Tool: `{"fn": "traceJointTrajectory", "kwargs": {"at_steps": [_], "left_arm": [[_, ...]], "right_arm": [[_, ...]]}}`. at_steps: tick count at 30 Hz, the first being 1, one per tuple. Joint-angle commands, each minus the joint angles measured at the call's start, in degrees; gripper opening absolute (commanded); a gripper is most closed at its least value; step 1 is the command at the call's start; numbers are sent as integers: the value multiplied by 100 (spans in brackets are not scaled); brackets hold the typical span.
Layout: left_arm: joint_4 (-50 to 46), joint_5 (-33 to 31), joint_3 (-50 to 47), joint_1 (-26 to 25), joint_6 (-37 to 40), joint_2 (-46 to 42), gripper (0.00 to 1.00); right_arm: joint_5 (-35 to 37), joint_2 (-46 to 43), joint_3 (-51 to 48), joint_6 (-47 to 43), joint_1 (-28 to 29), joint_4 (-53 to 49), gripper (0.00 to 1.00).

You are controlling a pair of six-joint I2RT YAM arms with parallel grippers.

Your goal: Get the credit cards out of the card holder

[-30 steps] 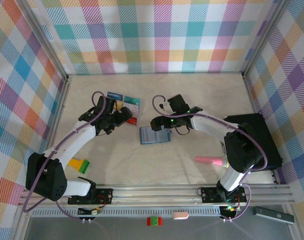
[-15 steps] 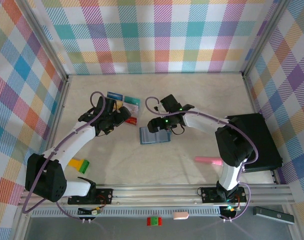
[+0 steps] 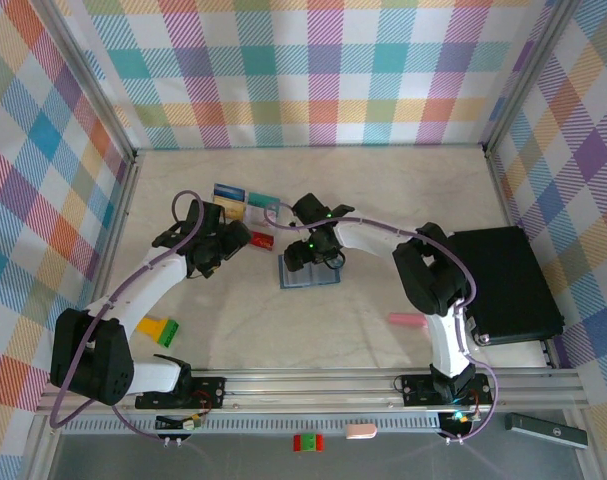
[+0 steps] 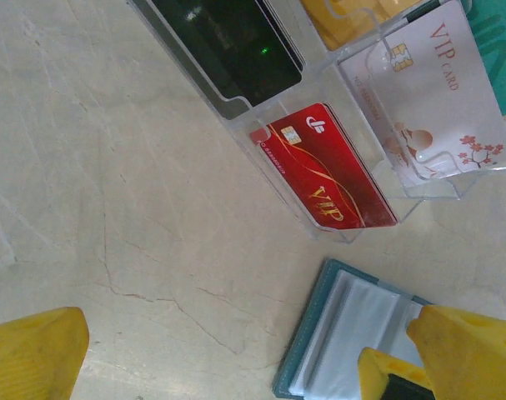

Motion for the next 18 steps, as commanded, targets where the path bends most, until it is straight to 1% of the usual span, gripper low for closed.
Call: {"fn": "traceJointTrajectory", "kwargs": {"at_steps": [1, 5, 11, 14, 18], "left_arm": [[-27, 121, -54, 42, -7, -110, 100], [6, 288, -13, 38, 71, 0, 100], [53, 532, 77, -54, 164, 189, 93], [104, 613, 106, -143, 174, 283, 87], [286, 772, 56, -273, 128, 436, 76]], "right_arm": [[206, 98, 112, 15, 23, -366, 75], [336, 210, 42, 37, 23, -397, 74], [584, 387, -27, 83, 23, -463, 69], [689, 470, -65, 100, 23, -474, 66], [680, 529, -145, 97, 15, -425, 60]]}}
